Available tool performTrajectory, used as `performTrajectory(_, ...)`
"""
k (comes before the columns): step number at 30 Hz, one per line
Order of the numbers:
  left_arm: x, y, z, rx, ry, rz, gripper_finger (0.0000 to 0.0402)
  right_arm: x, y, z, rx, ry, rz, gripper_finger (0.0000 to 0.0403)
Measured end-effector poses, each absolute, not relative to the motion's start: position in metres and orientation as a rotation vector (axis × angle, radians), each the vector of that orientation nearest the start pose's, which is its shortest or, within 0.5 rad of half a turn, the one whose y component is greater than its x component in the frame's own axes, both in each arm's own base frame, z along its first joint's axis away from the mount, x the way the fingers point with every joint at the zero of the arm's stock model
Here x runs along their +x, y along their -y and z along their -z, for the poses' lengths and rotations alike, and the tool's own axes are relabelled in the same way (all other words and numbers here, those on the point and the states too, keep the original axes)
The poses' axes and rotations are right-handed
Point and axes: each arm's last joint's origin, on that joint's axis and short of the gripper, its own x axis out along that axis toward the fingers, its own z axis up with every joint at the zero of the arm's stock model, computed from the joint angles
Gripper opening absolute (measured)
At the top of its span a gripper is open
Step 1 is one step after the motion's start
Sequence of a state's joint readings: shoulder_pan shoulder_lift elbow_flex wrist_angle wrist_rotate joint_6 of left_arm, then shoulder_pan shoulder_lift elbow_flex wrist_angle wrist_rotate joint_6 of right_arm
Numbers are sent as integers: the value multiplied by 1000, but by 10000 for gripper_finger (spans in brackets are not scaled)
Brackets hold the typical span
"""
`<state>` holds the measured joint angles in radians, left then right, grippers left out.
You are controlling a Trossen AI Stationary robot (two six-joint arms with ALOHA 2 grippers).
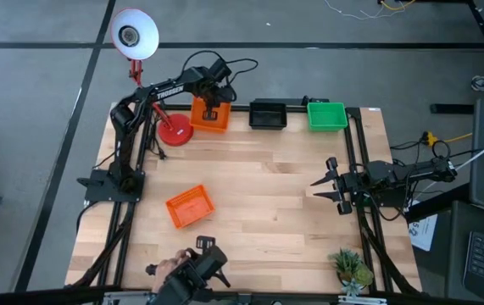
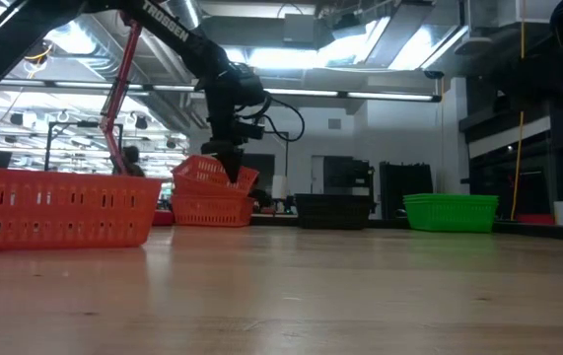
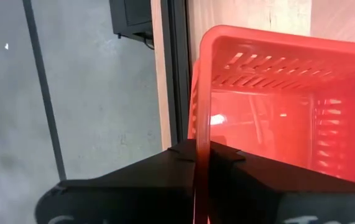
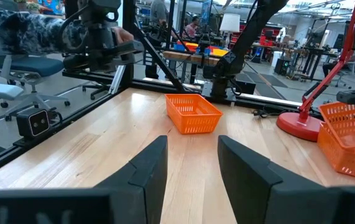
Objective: Stack baskets by color
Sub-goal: Stack the middle orange bin on top of the top orange bin
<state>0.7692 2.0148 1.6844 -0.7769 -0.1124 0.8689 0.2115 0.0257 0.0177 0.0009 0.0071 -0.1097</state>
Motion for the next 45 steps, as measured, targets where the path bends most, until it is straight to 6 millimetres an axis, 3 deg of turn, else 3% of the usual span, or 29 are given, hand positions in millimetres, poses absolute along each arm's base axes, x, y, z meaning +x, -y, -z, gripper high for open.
performTrajectory(7,307,-298,-233,371,-1307,-254,11,96,-20,-168,-110,4,-204,143)
performTrajectory(17,312,-292,-235,376,-1319,-283,87,96,-20,-168,-110,4,-204,143)
performTrajectory(25,325,-274,-279,488,-1314,-364,95,96,-20,-168,-110,4,-205,143)
performTrajectory(28,327,-274,-283,550,-1375,-483,92,96,-20,-168,-110,4,-205,143)
performTrajectory(33,326,-272,-254,622,-1543,-618,48,96,-20,-168,-110,4,-205,143)
performTrajectory(36,330,-268,-240,629,-1514,-651,9,96,-20,-168,-110,4,-204,143)
performTrajectory(45,328,-263,-210,623,-1500,-660,0,96,-20,-168,-110,4,-205,143)
